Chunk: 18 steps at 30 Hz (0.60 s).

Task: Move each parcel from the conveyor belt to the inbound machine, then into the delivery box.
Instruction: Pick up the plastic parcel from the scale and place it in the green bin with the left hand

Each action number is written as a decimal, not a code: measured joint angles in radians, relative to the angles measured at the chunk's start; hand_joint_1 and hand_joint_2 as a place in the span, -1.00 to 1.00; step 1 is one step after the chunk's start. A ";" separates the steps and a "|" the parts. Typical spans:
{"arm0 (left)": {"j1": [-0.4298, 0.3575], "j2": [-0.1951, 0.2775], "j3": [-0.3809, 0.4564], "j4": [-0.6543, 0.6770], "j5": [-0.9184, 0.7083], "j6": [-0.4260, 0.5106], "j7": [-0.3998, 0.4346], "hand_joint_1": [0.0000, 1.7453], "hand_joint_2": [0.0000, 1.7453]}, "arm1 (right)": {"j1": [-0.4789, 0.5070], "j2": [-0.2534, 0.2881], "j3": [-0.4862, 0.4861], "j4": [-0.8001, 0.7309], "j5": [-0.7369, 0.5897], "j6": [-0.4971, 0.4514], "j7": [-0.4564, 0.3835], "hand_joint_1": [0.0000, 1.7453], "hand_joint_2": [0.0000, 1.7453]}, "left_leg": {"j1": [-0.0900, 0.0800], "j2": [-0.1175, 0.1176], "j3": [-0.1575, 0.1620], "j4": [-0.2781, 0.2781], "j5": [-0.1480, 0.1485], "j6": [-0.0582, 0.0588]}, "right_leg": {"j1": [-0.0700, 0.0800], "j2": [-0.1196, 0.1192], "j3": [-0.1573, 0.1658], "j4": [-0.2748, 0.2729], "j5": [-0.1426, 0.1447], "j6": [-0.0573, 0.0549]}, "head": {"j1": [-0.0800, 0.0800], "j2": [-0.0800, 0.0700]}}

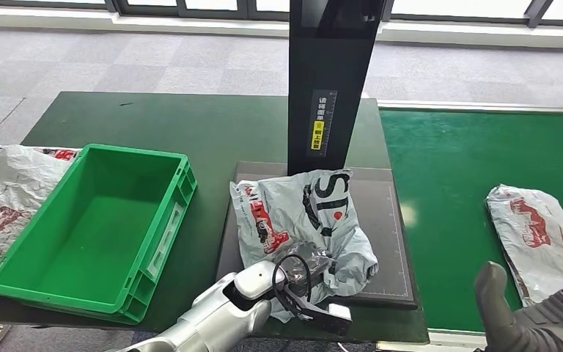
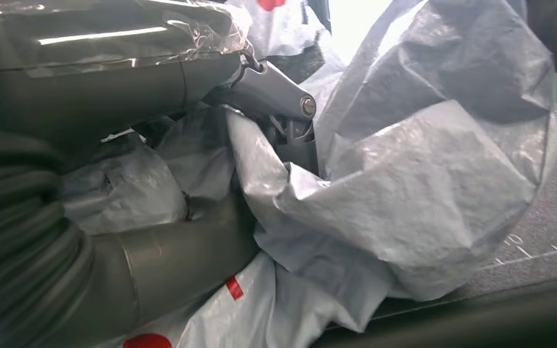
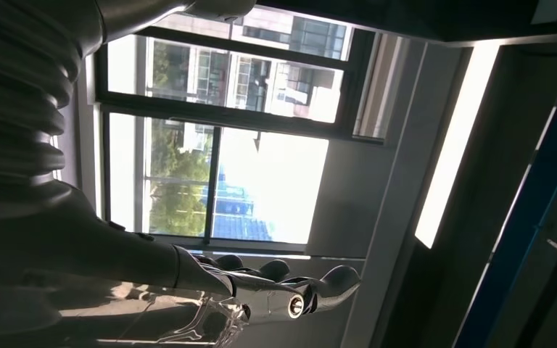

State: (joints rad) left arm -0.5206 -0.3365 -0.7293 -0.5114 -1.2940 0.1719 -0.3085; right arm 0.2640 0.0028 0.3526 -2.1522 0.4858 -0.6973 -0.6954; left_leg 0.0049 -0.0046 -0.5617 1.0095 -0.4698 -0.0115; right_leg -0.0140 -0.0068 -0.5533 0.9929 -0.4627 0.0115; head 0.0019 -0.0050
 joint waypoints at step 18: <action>0.246 0.108 0.329 -0.766 0.177 0.528 -0.113 1.00 1.00 | 0.129 0.050 -0.012 -0.094 0.018 0.000 0.000 -1.00 1.00 | 0.000 0.003 -0.004 0.000 0.001 -0.004 | 0.000 0.005 -0.016 0.003 0.001 -0.002 | 0.000 0.000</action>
State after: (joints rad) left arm -0.2741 -0.2289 -0.4000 -1.2777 -1.1170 0.7003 -0.4218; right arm 0.3932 0.0530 0.3408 -2.2458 0.5037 -0.6973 -0.6954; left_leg 0.0050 -0.0015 -0.5661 1.0095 -0.4684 -0.0152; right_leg -0.0139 -0.0015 -0.5691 0.9957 -0.4621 0.0092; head 0.0020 -0.0050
